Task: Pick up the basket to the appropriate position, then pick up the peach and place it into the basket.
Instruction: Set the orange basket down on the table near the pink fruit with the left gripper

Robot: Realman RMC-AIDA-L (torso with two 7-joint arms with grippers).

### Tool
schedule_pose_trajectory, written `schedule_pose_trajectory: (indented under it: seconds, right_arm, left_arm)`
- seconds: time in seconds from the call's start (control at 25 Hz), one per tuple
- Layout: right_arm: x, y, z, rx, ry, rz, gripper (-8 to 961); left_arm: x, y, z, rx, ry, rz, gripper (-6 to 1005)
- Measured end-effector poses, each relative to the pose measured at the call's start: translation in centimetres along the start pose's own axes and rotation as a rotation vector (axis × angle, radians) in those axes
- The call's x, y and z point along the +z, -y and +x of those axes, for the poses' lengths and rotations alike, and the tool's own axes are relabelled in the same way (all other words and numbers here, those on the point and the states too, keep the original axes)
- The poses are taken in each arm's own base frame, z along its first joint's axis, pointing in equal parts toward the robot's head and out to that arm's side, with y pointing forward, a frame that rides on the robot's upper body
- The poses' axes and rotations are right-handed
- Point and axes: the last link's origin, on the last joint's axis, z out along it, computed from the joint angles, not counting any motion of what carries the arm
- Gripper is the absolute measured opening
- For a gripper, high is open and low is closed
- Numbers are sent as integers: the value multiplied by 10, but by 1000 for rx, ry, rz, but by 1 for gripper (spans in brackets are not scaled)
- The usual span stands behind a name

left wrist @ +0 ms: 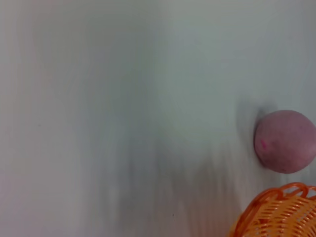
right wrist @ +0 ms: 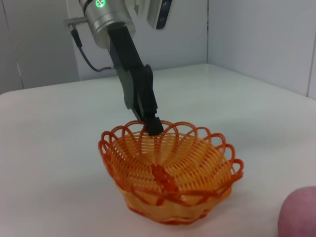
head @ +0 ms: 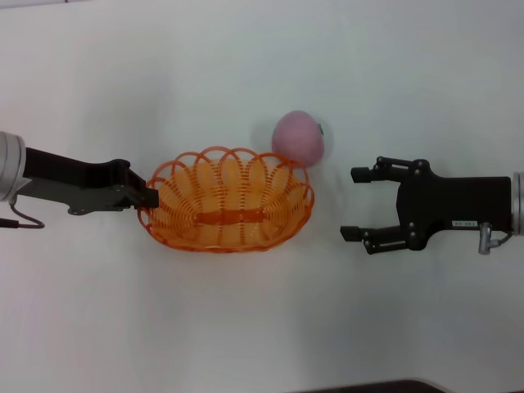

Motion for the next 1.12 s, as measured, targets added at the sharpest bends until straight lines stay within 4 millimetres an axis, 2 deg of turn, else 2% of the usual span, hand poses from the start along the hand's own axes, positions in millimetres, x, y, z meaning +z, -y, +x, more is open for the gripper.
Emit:
schedule_pose_trajectory:
  seconds: [0.48,1.12]
  right_arm:
    - [-14,2,4,11,-39,-12,925]
    - [-11,3,3,8,-38,-12,925]
  left_arm:
    - [3,1,-3,-6,5,-4,54]
    - [12,3,0,-25,-76,-6,55]
